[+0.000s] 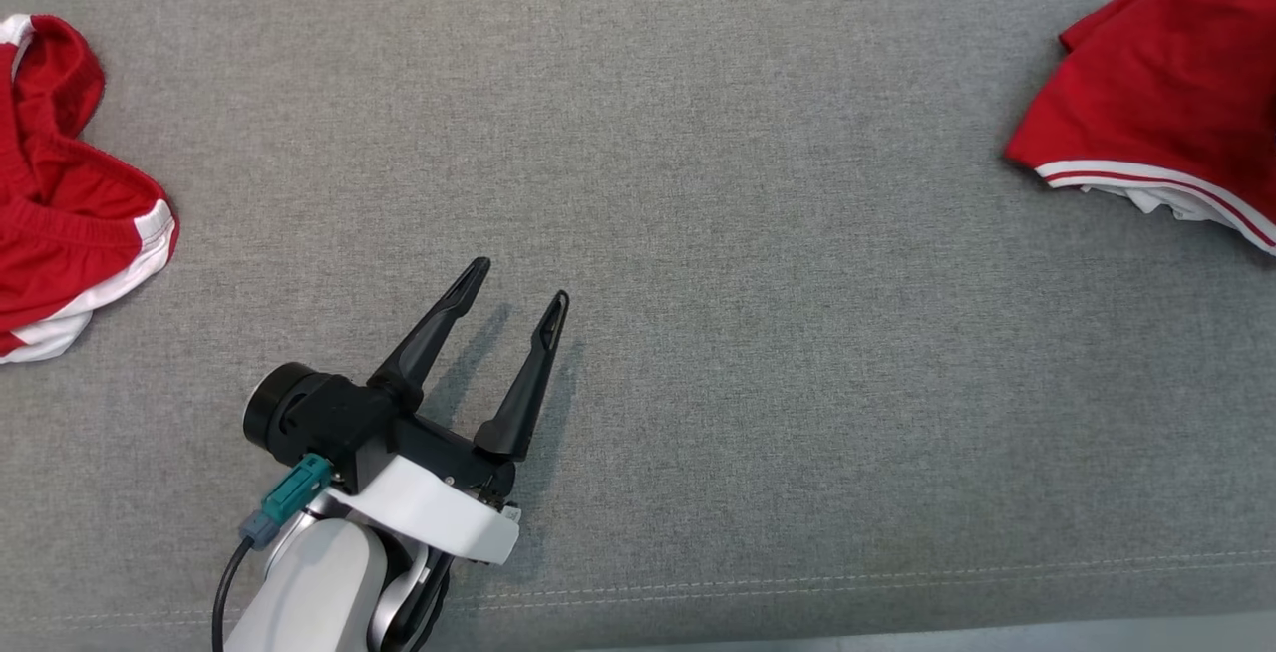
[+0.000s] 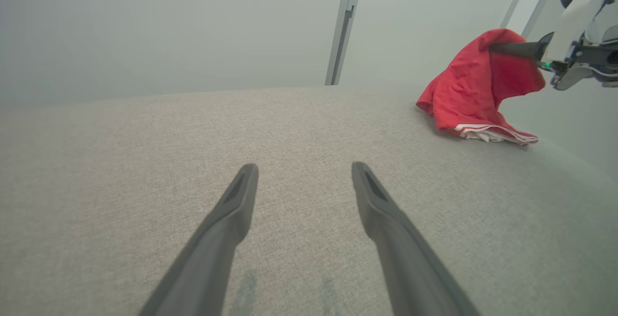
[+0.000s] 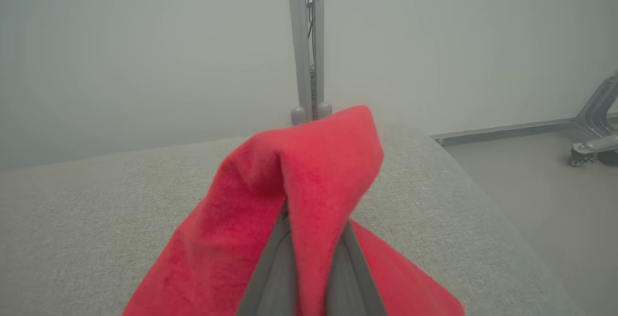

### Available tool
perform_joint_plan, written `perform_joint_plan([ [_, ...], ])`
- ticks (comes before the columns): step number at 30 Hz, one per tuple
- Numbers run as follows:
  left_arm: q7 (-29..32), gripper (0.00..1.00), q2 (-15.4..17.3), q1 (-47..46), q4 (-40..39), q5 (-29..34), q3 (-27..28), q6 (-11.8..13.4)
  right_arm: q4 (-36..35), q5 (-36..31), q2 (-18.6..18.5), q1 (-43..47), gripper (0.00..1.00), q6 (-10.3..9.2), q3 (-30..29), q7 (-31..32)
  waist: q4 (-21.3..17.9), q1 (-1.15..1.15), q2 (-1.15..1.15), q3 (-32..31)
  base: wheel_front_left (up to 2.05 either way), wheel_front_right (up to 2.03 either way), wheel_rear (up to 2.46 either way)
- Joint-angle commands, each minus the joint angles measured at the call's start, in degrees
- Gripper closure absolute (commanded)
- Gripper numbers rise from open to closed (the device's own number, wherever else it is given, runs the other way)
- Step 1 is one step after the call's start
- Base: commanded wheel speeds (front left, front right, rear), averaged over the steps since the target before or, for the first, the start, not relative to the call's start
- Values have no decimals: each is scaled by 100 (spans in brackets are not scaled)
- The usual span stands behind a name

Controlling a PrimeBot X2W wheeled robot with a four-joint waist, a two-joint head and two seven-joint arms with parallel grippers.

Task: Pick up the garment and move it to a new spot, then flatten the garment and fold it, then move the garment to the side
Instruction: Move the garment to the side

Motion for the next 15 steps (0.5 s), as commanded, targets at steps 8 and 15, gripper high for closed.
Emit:
perform_joint_plan([
  [8,-34,0,102,-194,-249,29,83,-41,805,-201,-354,-265,100,0,-420,-78,153,0,0,139,0,0,0],
  [15,-34,0,109,-207,-282,31,-2,-41,884,-474,-684,-306,100,0,-779,-85,247,0,0,223,0,0,0],
])
